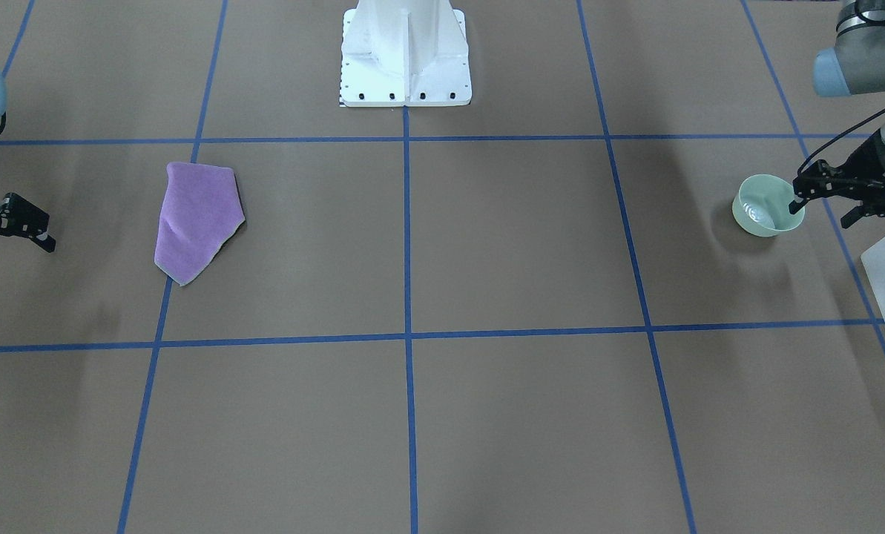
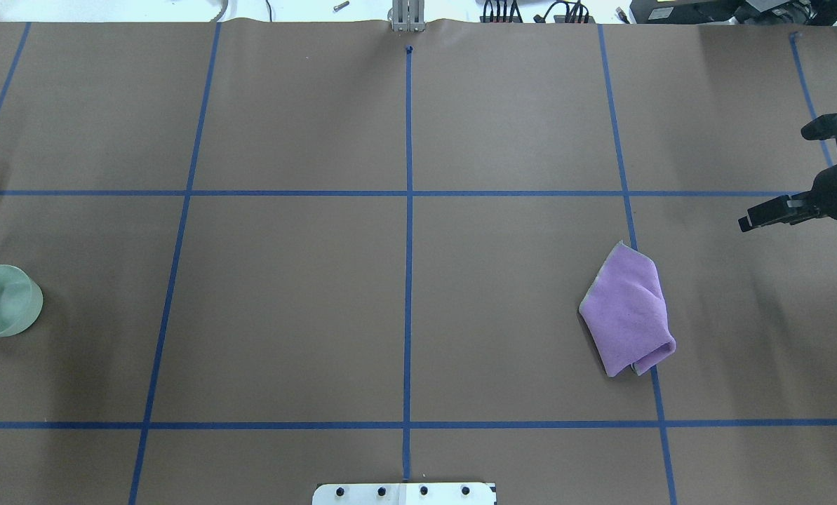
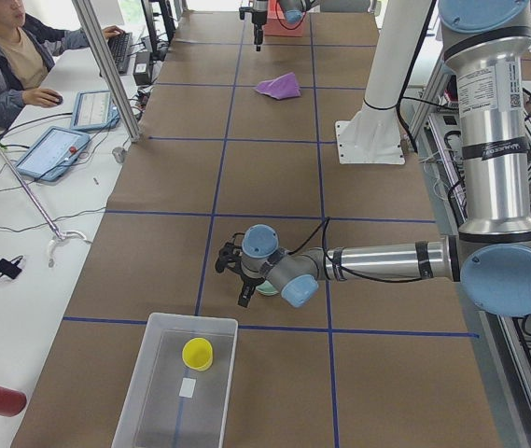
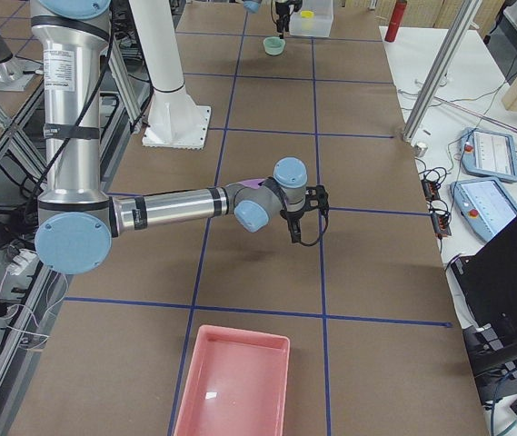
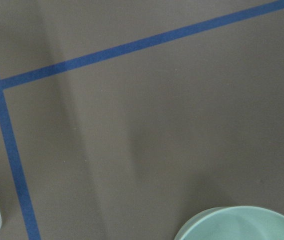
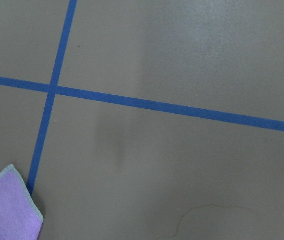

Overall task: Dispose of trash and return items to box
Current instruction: 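Move the left gripper back to the pale green bowl and grasp its rim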

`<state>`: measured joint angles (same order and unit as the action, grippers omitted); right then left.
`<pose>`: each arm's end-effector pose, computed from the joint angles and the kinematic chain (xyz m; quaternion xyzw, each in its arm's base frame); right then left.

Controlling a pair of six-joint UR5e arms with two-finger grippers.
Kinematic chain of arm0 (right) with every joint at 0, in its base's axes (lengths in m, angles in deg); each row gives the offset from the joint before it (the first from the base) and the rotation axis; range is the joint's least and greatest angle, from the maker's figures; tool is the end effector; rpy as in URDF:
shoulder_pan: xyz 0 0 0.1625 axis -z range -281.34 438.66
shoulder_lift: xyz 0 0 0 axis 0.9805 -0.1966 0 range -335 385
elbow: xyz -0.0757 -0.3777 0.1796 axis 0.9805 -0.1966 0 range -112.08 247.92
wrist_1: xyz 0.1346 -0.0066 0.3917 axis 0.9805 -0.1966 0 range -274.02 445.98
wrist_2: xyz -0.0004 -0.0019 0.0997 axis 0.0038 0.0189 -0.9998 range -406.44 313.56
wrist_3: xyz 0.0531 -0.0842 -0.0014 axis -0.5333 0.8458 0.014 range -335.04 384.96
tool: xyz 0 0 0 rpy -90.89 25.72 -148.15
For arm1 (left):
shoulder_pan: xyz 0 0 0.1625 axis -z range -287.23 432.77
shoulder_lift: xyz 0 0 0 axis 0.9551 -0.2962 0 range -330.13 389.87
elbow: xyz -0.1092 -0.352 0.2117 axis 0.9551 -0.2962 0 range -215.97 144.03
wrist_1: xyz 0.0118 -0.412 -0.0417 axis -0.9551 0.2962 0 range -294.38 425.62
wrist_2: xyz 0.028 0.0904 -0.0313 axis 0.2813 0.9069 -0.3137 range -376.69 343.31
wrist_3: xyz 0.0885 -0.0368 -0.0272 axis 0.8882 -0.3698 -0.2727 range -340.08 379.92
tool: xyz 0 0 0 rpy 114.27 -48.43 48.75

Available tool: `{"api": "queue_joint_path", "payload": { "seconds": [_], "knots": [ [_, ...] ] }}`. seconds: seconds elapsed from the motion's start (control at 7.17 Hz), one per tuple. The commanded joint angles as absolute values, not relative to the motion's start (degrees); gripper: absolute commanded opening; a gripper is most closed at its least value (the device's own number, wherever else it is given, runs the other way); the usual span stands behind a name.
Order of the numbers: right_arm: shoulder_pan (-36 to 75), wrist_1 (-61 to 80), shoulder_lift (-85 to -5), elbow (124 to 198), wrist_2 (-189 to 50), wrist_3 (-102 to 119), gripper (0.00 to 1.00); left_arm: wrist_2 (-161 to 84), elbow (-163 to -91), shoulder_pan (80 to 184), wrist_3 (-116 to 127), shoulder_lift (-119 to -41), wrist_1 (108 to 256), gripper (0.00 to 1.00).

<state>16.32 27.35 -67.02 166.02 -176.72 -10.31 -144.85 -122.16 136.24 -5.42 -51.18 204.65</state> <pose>-0.1712 -0.4752 0.5454 0.0869 -0.4355 -0.0513 0.8945 0.1338 -0.4286 0.6731 0.1287 0.4080 0.1110 0.8970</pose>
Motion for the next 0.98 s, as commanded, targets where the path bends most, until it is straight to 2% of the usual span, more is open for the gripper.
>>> {"api": "queue_joint_path", "payload": {
  "seconds": [0.0,0.28,0.42,0.56,0.7,0.84],
  "knots": [
    [17.2,27.7,-67.0,166.1,-176.9,-12.9,1.00,-145.1,-120.6,135.4,-7.0,-51.7,206.1,0.87],
    [17.6,27.6,-67.1,166.0,-176.8,-13.4,1.00,-145.5,-120.6,134.2,-7.0,-51.1,207.1,0.85],
    [17.7,27.6,-67.1,166.0,-176.9,-13.4,1.00,-145.5,-120.6,133.3,-7.1,-50.9,207.7,0.73],
    [17.8,27.7,-67.1,166.0,-176.9,-14.2,1.00,-145.6,-120.7,133.1,-7.1,-50.9,207.7,0.27],
    [17.8,27.7,-67.2,166.0,-176.9,-14.2,1.00,-145.6,-121.0,133.0,-7.1,-50.9,207.7,0.00],
    [17.9,27.7,-67.3,166.0,-176.9,-14.3,1.00,-146.2,-121.1,133.0,-7.1,-50.9,207.7,0.00]
  ]
}}
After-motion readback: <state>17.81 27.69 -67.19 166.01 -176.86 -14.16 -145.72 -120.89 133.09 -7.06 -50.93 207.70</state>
